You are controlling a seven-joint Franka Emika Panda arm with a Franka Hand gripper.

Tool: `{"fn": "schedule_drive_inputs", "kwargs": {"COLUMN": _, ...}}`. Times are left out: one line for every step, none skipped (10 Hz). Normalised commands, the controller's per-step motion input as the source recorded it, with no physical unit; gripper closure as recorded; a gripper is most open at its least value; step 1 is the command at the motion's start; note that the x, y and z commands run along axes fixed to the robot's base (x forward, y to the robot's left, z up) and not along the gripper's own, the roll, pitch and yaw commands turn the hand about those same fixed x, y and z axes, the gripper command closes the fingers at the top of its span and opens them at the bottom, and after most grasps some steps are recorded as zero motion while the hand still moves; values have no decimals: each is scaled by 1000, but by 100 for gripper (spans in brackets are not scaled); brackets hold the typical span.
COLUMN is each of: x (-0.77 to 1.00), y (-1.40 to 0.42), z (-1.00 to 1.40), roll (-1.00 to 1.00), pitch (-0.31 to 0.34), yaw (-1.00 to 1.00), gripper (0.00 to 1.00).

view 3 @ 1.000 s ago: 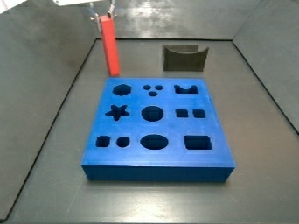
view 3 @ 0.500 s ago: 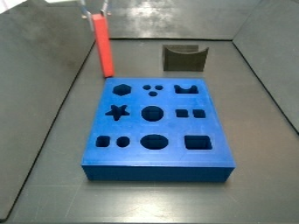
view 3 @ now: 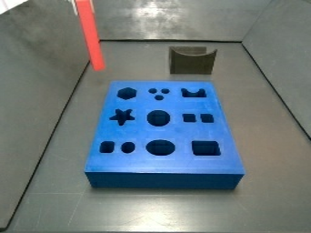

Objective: Pick up the rectangle object. Move up. Move to above the board. Insert the rectangle object.
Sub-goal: Move to above the board.

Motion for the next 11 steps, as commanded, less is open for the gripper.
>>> {"fn": "schedule_drive_inputs", "kwargs": {"x": -365, "y": -216, "z": 1000, "roll": -24, "pitch": 64, "yaw": 27, "gripper": 100}}
{"fn": "schedule_drive_inputs", "kwargs": {"x": -381, "y": -207, "z": 1000, "roll": -23, "pitch": 81, "yaw": 27, "gripper": 100}}
{"fn": "schedule_drive_inputs", "kwargs": {"x": -393, "y": -199, "z": 1000, "roll": -23, "pitch": 89, "yaw": 28, "gripper": 100}}
{"fn": "schedule_drive_inputs", "kwargs": {"x": -441, "y": -177, "z": 1000, "roll": -13, "pitch": 95, "yaw": 31, "gripper": 100}}
{"fn": "schedule_drive_inputs", "kwargs": {"x": -468, "y": -168, "z": 1000, "roll": -12, "pitch": 95, "yaw": 32, "gripper": 100}}
{"fn": "schedule_drive_inputs", "kwargs": {"x": -531, "y": -150, "z": 1000, "roll": -23, "pitch": 91, "yaw": 31, "gripper": 100}}
{"fn": "schedule_drive_inputs", "kwargs": {"x": -587, "y": -142, "z": 1000, "roll": -27, "pitch": 87, "yaw": 31, "gripper": 100}}
{"fn": "schedule_drive_inputs", "kwargs": {"x": -680, "y": -127, "z": 1000, "roll": -24, "pitch": 86, "yaw": 31, "gripper": 100}}
{"fn": "schedule_drive_inputs", "kwargs": {"x": -739, "y": -117, "z": 1000, "roll": -23, "pitch": 86, "yaw": 31, "gripper": 100}}
{"fn": "schedule_drive_inputs", "kwargs": {"x": -766, "y": -89, "z": 860, "roll": -23, "pitch": 85, "yaw": 30, "gripper": 100}}
{"fn": "schedule_drive_inputs", "kwargs": {"x": -767, "y": -69, "z": 726, "roll": -19, "pitch": 86, "yaw": 31, "gripper": 100}}
